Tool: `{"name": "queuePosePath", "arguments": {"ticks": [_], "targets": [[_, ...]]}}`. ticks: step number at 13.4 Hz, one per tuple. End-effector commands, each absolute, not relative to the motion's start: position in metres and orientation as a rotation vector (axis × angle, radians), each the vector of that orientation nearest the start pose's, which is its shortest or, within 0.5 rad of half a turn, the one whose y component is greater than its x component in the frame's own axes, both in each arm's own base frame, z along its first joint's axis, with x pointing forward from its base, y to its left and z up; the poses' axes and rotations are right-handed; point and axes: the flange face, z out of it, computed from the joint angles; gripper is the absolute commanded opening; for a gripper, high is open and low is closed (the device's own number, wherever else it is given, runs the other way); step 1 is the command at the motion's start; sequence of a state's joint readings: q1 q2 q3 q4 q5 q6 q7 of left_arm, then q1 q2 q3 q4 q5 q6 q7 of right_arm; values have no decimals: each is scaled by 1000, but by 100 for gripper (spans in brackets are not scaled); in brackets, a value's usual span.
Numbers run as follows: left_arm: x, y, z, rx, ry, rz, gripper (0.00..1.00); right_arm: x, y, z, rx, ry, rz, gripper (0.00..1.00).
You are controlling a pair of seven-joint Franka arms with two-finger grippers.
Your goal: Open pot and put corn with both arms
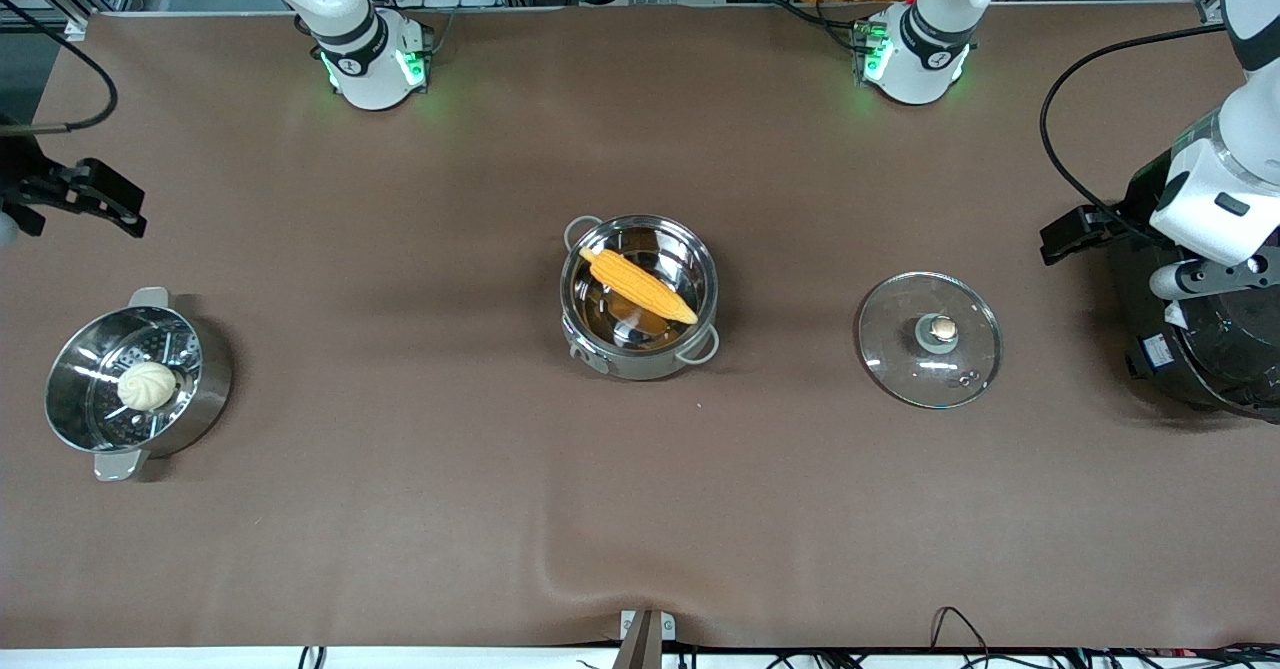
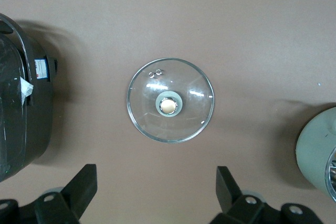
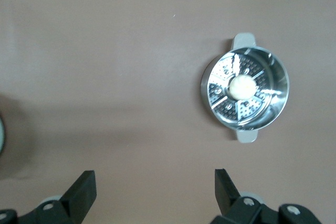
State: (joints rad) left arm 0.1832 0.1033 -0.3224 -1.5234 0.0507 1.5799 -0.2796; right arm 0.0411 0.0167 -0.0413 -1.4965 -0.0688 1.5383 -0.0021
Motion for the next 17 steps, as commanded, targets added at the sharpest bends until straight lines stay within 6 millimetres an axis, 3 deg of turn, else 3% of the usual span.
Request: {"name": "queuePosePath", "arguments": {"ticks": [1, 5, 8, 12, 17], "targets": [[577, -68, 597, -3120, -235, 74, 100, 543, -21, 648, -3141, 70, -5, 100], [577, -68, 597, -3120, -235, 74, 100, 544, -17, 648, -3152, 69, -5, 100], [576, -68, 598, -3120, -235, 72, 100, 546, -7, 649, -3154, 161, -30, 100], [577, -66, 599, -3122, -209, 69, 100, 549, -14, 646, -3160, 54, -36, 100], [578, -57, 599, -3118, -226, 66, 100, 546, -7, 649, -3160, 30, -31, 100]]}}
